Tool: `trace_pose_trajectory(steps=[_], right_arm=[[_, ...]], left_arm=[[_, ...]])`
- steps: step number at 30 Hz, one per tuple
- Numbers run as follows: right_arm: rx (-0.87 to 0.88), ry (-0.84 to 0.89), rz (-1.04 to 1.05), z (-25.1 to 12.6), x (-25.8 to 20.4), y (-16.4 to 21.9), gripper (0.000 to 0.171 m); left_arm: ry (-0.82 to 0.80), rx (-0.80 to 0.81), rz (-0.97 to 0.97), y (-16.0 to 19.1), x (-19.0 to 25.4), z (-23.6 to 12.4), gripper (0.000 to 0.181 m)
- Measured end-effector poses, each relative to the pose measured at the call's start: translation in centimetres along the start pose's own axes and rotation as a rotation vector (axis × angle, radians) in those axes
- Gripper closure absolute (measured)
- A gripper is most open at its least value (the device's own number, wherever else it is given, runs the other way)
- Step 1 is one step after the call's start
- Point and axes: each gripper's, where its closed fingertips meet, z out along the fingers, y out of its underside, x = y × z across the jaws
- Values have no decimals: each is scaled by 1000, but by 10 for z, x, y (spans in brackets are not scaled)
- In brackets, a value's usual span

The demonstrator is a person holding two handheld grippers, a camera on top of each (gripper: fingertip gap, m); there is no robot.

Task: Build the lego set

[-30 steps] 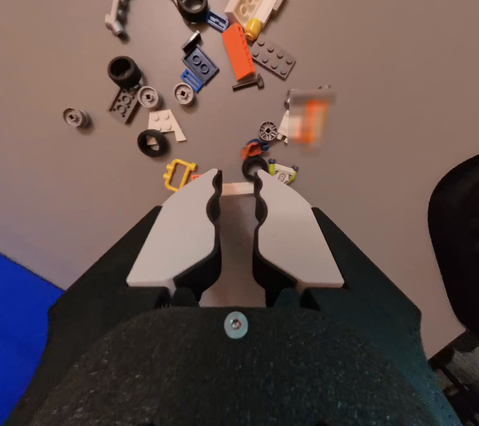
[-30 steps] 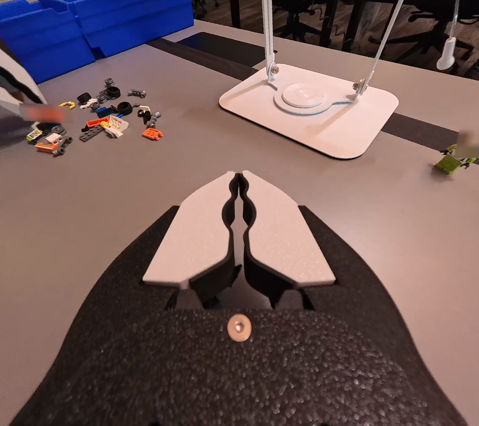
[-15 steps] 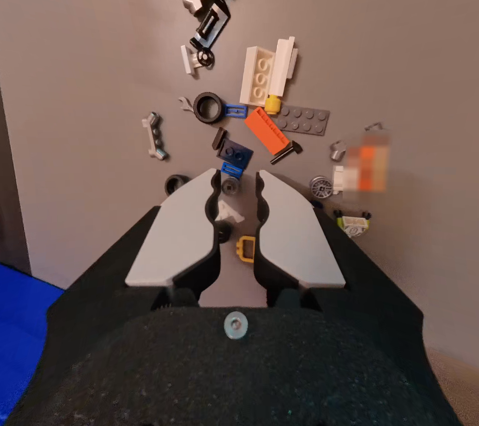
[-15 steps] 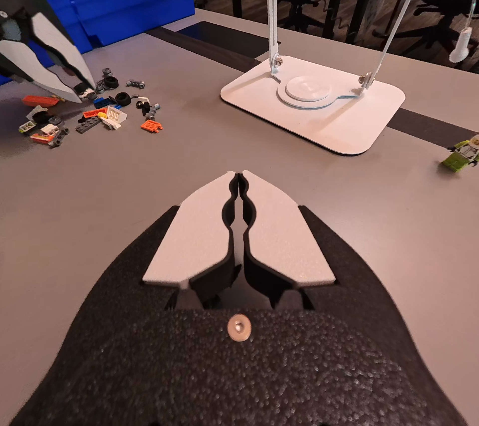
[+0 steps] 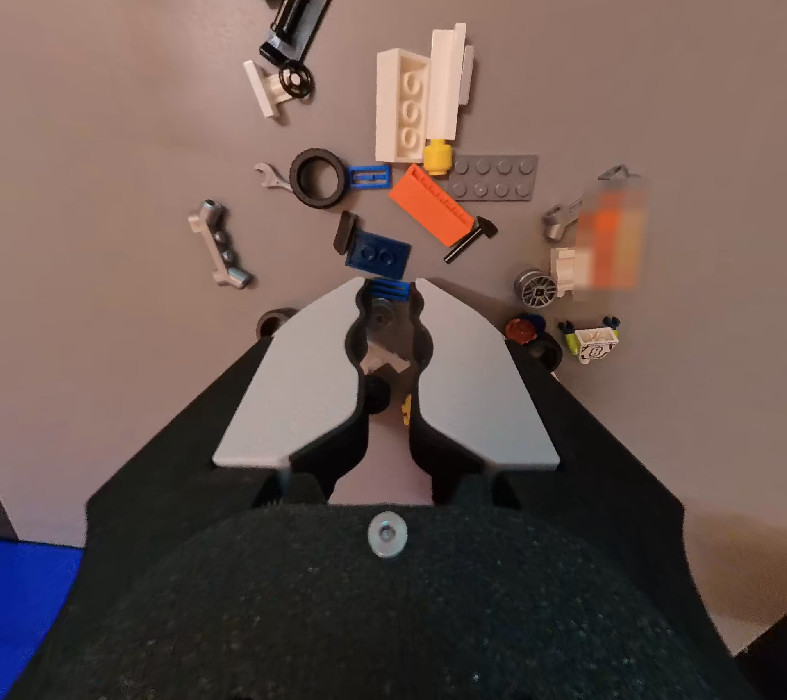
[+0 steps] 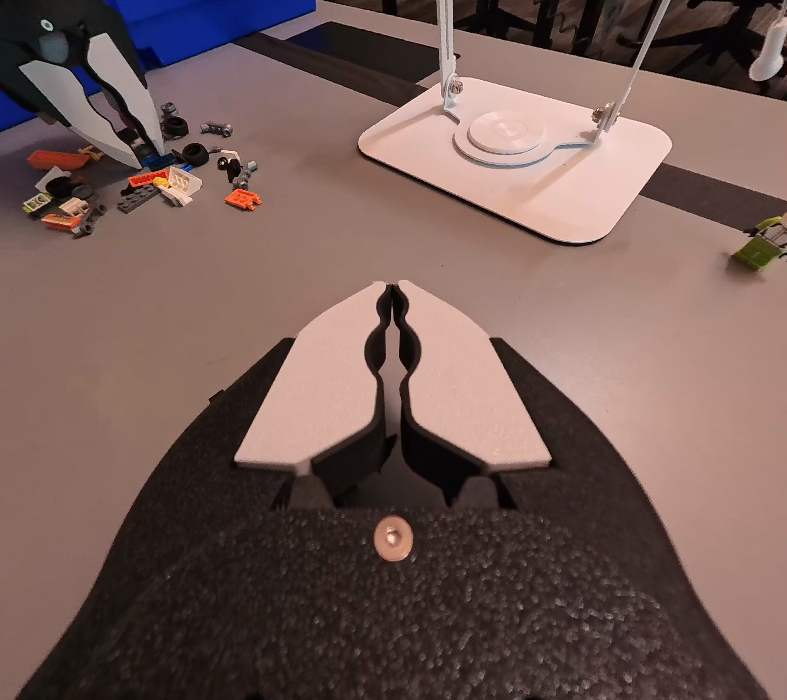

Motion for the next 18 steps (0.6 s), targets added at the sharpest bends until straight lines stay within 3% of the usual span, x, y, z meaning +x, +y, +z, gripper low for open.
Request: trace_pose_trajectory(steps=[6,11,18], right_arm=[[10,-1,-8,-2,-1,-3,171],[29,7,0,-4,2,-8,171],[81,70,-34,-14,14,-22,171]], left_arm=[[-39,59,1,-12,9,-13,165],[-44,196,118,-96,37,-30,165],[25,132,230,-194,54,16,165]])
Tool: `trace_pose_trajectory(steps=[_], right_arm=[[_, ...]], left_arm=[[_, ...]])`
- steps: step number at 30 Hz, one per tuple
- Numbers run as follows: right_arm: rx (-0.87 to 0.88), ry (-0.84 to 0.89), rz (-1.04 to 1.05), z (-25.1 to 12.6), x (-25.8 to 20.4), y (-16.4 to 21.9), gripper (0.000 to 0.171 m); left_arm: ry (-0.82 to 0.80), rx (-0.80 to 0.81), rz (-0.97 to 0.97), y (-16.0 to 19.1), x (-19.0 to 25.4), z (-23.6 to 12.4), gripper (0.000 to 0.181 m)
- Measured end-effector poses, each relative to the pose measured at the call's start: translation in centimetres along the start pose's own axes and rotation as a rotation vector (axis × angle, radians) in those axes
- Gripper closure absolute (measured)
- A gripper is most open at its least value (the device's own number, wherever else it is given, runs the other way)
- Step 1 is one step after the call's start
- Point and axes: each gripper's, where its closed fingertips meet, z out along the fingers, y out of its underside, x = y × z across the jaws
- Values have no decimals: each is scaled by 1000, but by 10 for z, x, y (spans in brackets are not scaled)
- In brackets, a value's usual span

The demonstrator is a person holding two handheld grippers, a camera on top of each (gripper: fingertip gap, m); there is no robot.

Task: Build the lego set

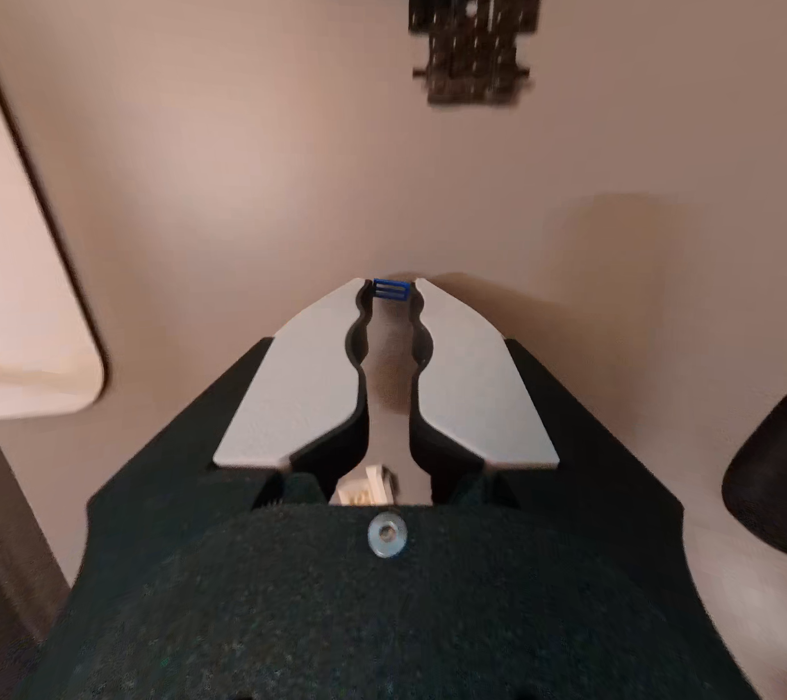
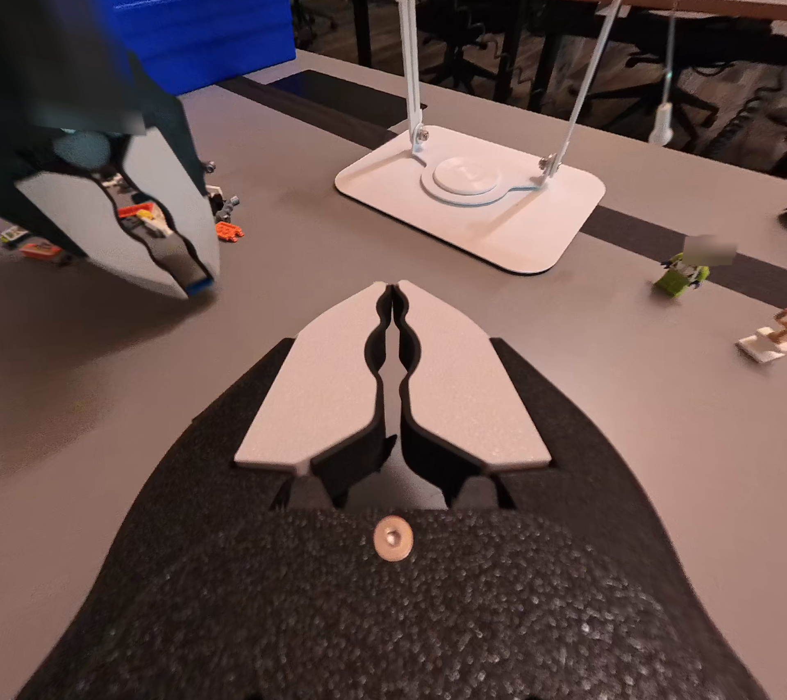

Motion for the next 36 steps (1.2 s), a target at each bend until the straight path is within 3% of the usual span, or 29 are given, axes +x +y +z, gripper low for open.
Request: trace_pose_trajectory(steps=[8,13,16,20,26,36], right_arm=[[37,79,1,-12,28,-11,171],[41,88,1,-14,33,-12,171],[40,84,2,-13,33,-12,171],[34,75,-1,-12,30,-10,171],[16,68,-15,-9,26,-6,171],[-10,66,-15,-5,25,3,171]], left_arm=[[20,-26,11,-22,-4,19,164],[-1,33,-47,-14,-5,-1,149],[-68,44,-99,14,-14,-30,149],[-170,-18,-188,84,-30,-61,152],[-160,-109,-288,167,-32,-59,154],[-70,-76,-259,159,-22,-38,169]])
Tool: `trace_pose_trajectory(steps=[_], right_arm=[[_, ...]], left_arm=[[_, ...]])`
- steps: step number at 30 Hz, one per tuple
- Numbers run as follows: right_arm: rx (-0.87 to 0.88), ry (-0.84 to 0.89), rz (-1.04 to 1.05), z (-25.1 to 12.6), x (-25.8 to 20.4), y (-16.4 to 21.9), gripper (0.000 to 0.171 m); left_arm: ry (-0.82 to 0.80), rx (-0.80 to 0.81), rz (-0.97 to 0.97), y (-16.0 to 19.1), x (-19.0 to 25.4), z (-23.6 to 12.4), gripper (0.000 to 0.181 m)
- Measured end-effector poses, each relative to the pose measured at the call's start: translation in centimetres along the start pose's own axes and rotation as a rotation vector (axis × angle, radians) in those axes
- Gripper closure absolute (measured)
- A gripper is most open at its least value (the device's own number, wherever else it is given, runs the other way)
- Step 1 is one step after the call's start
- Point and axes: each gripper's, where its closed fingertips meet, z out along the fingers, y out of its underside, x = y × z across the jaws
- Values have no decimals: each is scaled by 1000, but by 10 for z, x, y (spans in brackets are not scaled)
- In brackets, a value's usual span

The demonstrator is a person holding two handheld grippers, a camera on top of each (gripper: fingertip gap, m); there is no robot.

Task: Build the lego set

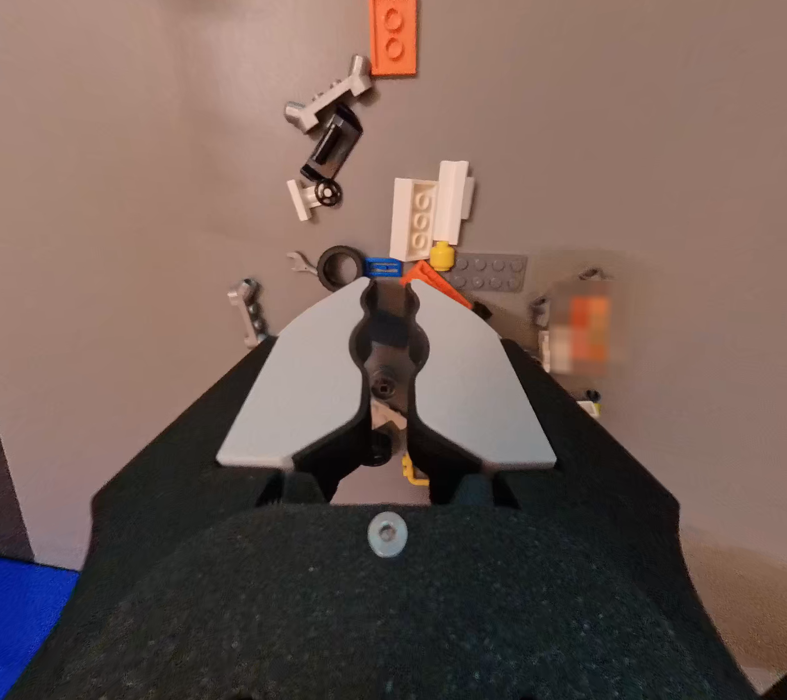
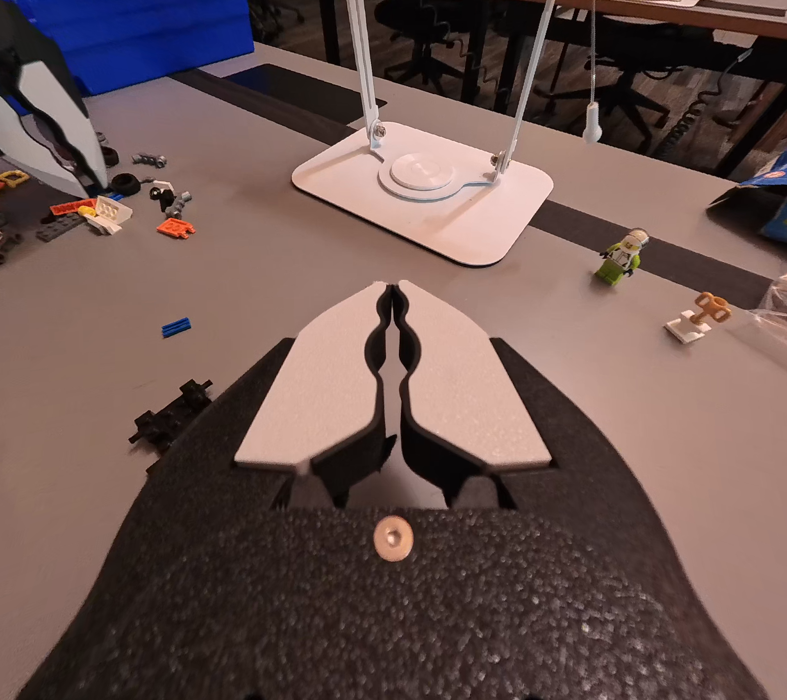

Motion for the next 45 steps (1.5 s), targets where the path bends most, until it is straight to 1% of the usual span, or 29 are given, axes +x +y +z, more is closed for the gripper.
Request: trace_pose_trajectory(steps=[2,6,16,18,25,28,30,32,35,41,45], right_arm=[[-3,-4,2,0,0,1,171],[-7,-7,0,1,-1,2,171],[-15,-19,2,2,-3,3,171],[-16,-18,1,2,-2,4,171],[-16,-16,1,2,-2,4,171],[-17,-17,-1,2,-2,4,171],[-16,-18,-2,2,-3,3,171],[-17,-20,-2,2,-3,4,171],[-18,-24,-7,2,-5,3,171],[-11,-22,-15,0,-5,1,171],[-12,-24,-13,0,-5,1,171]], left_arm=[[0,-1,-2,0,-3,2,169],[-14,12,-9,-3,-9,4,161],[35,18,-10,-7,-1,8,161],[48,17,-16,-7,0,8,164],[41,17,-20,-4,-1,7,165],[21,32,-21,-6,-3,0,166],[-1,65,-16,-16,-4,-12,166],[-8,109,4,-32,2,-23,166],[-29,132,77,-58,14,-29,166],[-45,198,195,-103,41,-21,166],[-5,212,218,-114,64,-6,166]])
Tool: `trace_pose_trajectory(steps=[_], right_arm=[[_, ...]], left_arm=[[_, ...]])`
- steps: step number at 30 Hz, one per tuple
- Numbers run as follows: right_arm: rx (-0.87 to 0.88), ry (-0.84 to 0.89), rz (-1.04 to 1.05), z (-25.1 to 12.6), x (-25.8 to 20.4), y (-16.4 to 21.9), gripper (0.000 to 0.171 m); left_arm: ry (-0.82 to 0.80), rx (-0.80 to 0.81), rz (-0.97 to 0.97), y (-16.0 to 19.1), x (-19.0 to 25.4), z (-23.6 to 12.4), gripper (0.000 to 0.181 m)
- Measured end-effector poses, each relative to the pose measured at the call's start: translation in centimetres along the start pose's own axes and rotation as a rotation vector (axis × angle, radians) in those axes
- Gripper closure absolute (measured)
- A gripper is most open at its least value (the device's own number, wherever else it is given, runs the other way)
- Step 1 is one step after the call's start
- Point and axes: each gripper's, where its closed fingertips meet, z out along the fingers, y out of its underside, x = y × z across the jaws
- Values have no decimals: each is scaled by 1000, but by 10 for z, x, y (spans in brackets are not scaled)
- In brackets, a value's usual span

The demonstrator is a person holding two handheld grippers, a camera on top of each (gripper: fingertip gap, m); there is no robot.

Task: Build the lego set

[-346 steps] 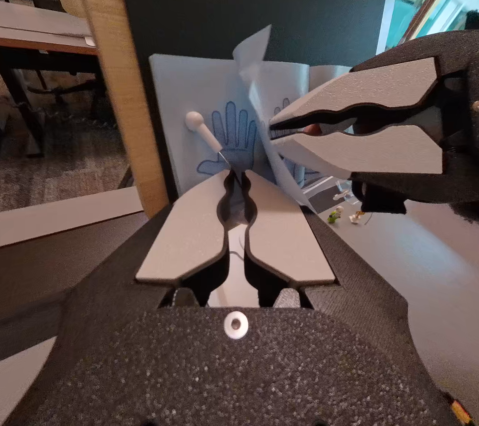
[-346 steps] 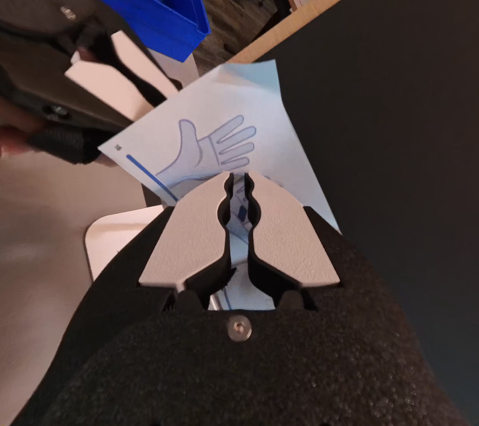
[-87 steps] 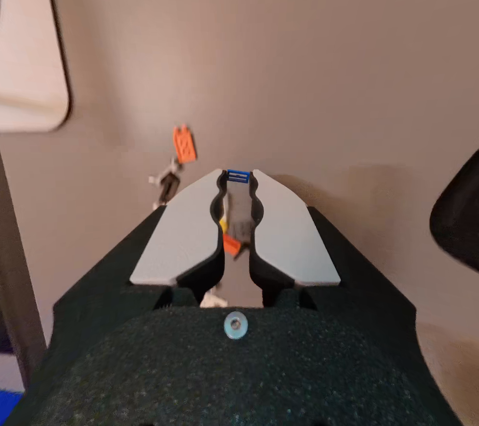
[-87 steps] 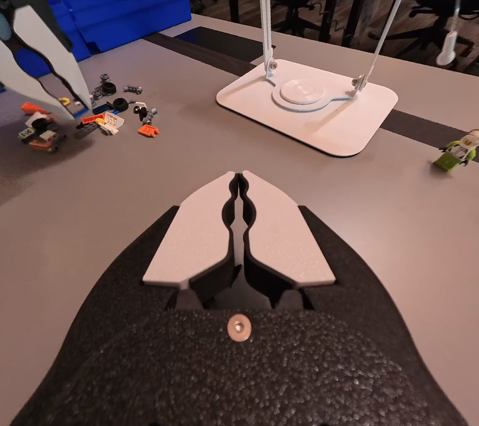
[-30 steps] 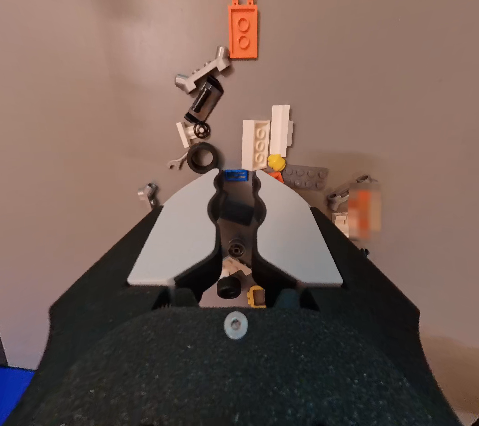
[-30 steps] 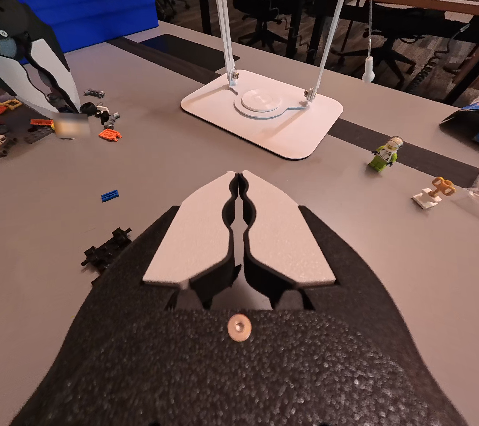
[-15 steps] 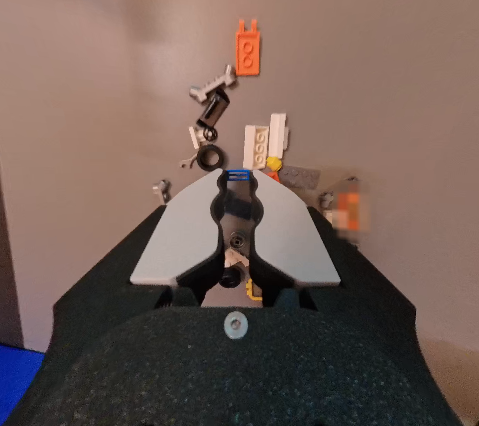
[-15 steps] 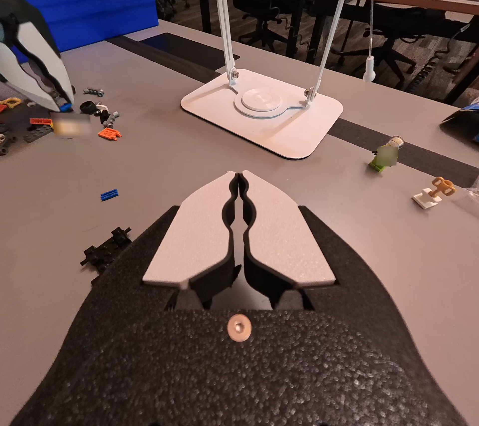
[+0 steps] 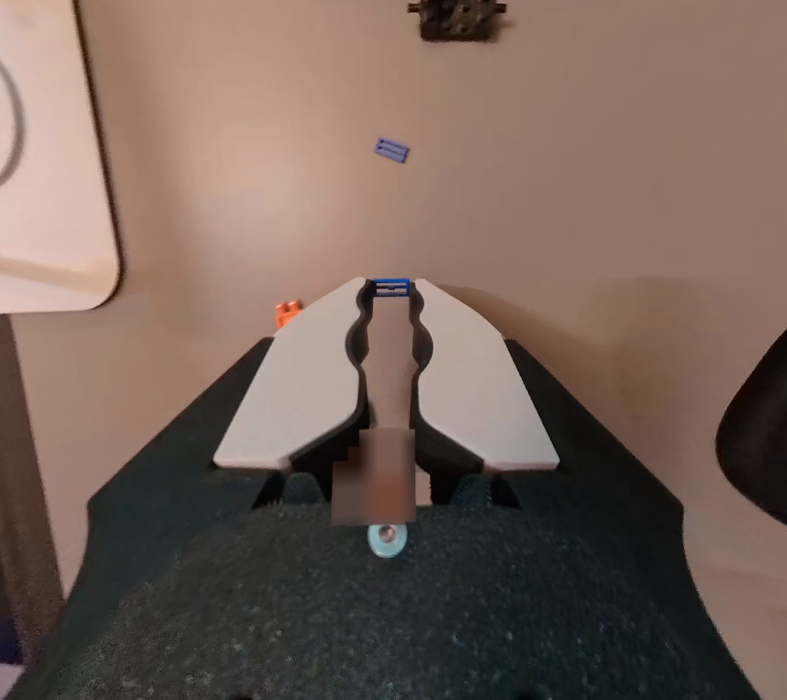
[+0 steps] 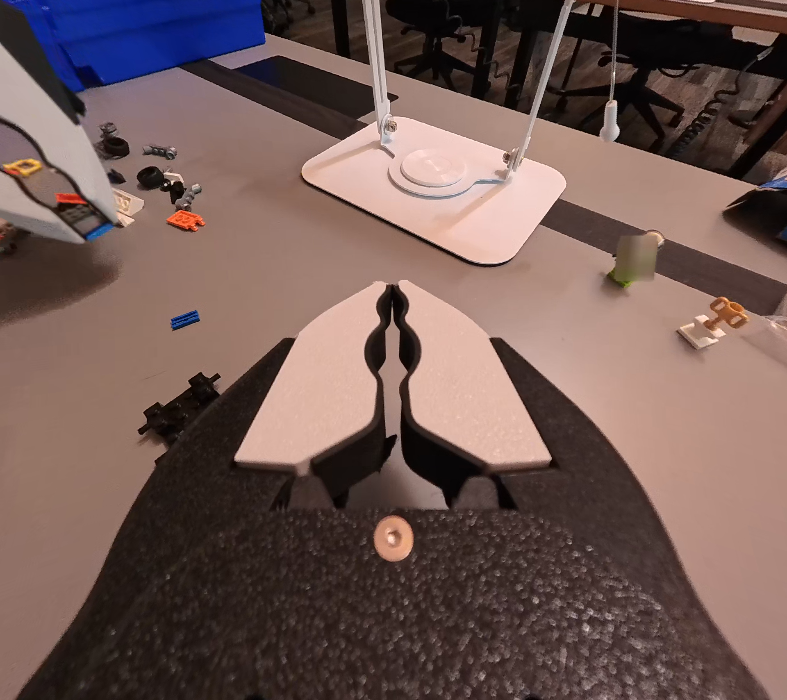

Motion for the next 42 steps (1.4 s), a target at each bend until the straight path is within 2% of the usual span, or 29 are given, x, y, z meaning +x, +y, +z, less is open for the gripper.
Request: trace_pose_trajectory(steps=[5,10,16,20,26,32,37,40,42], right_arm=[[-11,-6,-4,2,-2,3,171],[-21,-6,-5,3,-2,6,171],[-33,-11,-1,5,-2,10,171],[-36,-15,7,5,-2,10,171],[-37,-17,14,5,-2,11,171],[-57,-16,11,8,-3,17,171],[-72,-12,5,10,-4,21,171],[-72,-6,3,9,-3,21,171],[-70,-4,5,8,-3,21,171]], left_arm=[[65,-22,-2,7,24,15,166],[87,-14,-23,21,33,13,165],[84,-12,-69,43,49,-1,151],[6,62,-171,58,52,-25,153],[-172,230,-336,89,63,-58,166],[-290,230,-448,121,73,-52,158],[-333,192,-419,122,65,-44,152],[-313,139,-397,125,66,-37,155],[-304,113,-387,127,70,-33,164]])
